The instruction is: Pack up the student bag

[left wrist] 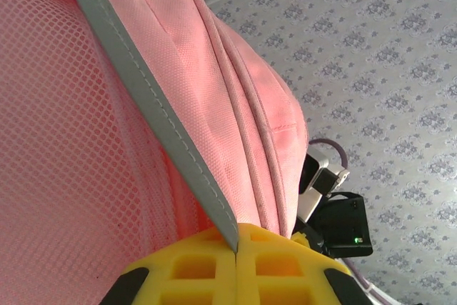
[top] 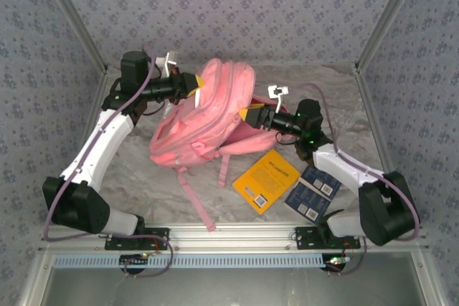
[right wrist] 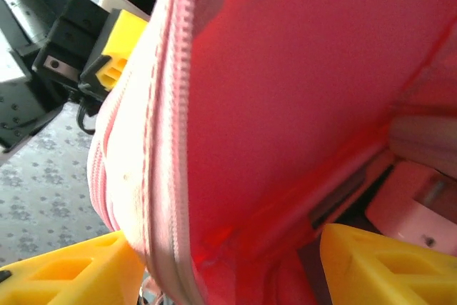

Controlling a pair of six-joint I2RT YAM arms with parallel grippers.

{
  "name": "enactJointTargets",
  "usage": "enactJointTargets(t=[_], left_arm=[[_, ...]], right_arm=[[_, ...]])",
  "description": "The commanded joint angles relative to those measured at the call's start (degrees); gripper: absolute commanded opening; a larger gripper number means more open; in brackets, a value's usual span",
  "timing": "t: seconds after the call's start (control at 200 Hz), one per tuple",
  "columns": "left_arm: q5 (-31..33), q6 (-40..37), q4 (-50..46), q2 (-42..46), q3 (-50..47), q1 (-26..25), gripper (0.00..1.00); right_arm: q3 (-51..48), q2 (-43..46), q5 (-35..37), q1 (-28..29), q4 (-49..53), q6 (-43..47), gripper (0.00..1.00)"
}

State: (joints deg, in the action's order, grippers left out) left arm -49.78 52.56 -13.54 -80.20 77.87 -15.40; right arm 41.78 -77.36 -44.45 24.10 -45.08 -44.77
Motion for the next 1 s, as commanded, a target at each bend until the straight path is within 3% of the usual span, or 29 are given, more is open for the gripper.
enactJointTargets(t=[0.0,0.09,0.225,0.39,0.515,0.625,0.699,0.744,0.864,0.994], left_arm=[[-4.3,-0.9,8.7,2.2,5.6,-0.2,0.0],[-3.9,-1.8,7.5,1.9,6.1,-0.1,0.0],[-3.8,-1.7,7.3,1.2,6.0,0.8,0.0],[-3.4,-2.1,6.9,0.1,6.7,2.0,0.0],[-3.6,-1.7,7.1,-1.3,8.1,2.7,0.0],[-4.6,-2.3,7.0,-2.3,9.3,2.6,0.0],[-4.9,-4.2,5.3,-2.7,10.5,2.6,0.0],[-4.8,-6.4,2.9,-2.8,11.7,2.6,0.0],[-0.7,-17.4,-9.7,-3.3,16.5,1.7,0.0],[2.4,-22.2,-14.6,-3.9,17.3,0.9,0.0]], right_arm=[[2.0,-4.8,-4.2,1.3,-21.6,-9.4,0.65],[3.3,-10.0,-7.5,2.6,-34.9,-18.5,0.6],[4.2,-11.2,-13.9,4.9,-35.2,-20.5,0.47],[3.1,-9.5,-15.8,4.9,-35.1,-22.0,0.3],[3.0,-9.1,-17.2,5.1,-35.1,-23.5,0.31],[3.2,-8.7,-17.3,5.0,-33.6,-22.4,0.43],[2.3,-5.9,-14.9,3.4,-26.1,-16.6,0.54],[1.8,-2.6,-12.3,2.2,-15.8,-9.7,0.57],[7.5,7.3,2.0,2.2,32.5,23.4,0.62],[10.9,11.4,16.7,1.8,51.2,30.9,0.6]])
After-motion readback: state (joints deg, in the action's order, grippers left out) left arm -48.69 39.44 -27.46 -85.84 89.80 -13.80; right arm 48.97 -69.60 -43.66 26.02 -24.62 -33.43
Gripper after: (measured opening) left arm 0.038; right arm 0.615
